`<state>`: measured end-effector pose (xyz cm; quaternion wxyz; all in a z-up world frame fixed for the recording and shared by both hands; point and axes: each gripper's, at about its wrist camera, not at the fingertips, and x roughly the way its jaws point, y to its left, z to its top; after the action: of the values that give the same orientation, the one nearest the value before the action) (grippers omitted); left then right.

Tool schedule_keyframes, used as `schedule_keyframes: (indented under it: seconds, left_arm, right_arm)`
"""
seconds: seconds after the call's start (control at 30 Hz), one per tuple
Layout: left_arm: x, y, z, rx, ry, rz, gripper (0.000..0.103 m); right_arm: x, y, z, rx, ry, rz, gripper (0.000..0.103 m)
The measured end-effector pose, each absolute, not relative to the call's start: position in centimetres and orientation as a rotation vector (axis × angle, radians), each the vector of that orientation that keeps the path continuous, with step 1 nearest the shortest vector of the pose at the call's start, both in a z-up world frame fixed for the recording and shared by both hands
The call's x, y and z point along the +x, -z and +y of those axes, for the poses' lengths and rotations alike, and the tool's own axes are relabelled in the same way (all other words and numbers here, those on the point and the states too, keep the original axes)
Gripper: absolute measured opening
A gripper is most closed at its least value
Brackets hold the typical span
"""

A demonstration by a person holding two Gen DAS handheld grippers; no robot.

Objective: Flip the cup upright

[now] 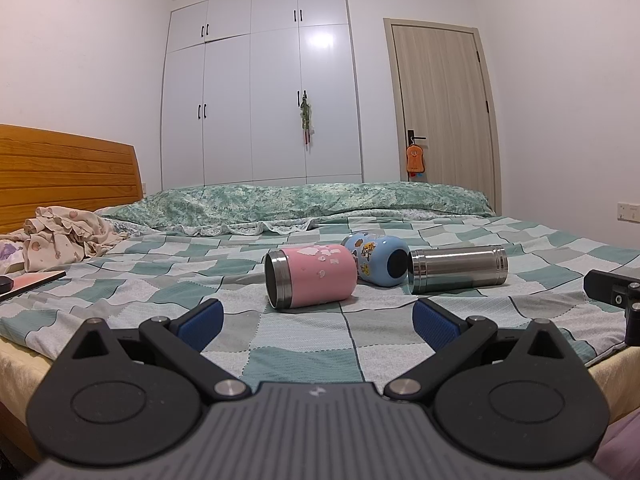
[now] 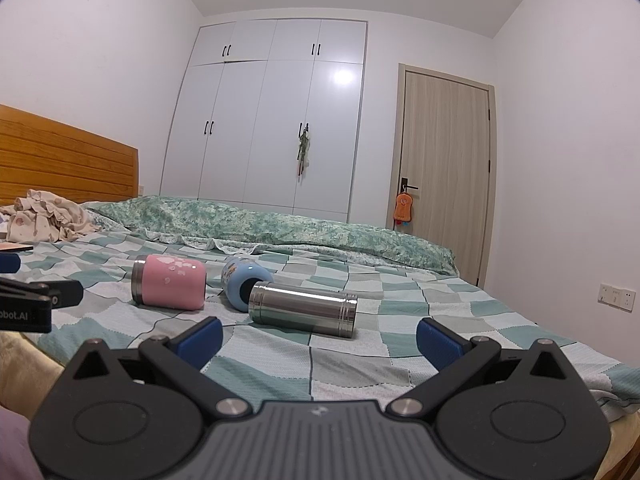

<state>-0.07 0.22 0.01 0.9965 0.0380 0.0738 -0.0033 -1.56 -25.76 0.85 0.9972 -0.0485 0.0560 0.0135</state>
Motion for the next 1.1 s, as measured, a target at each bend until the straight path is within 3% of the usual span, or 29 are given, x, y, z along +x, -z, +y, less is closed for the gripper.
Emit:
schedule_keyframes:
  seconds: [0.6,1.1]
  left_arm:
    - [-0.1,0.0,0.2,0.074,0.006,0.147,0.103]
    - [1.7,-4.2,-0.6,0.141,0.051,0.17,0.103]
  right_arm:
    - [-1.6,-0.9,-25.7,-0.099,-0.027,0.11,0.103]
    - [1.1,-2.9,-25.8,-0.092,-0.163,0.179,0.103]
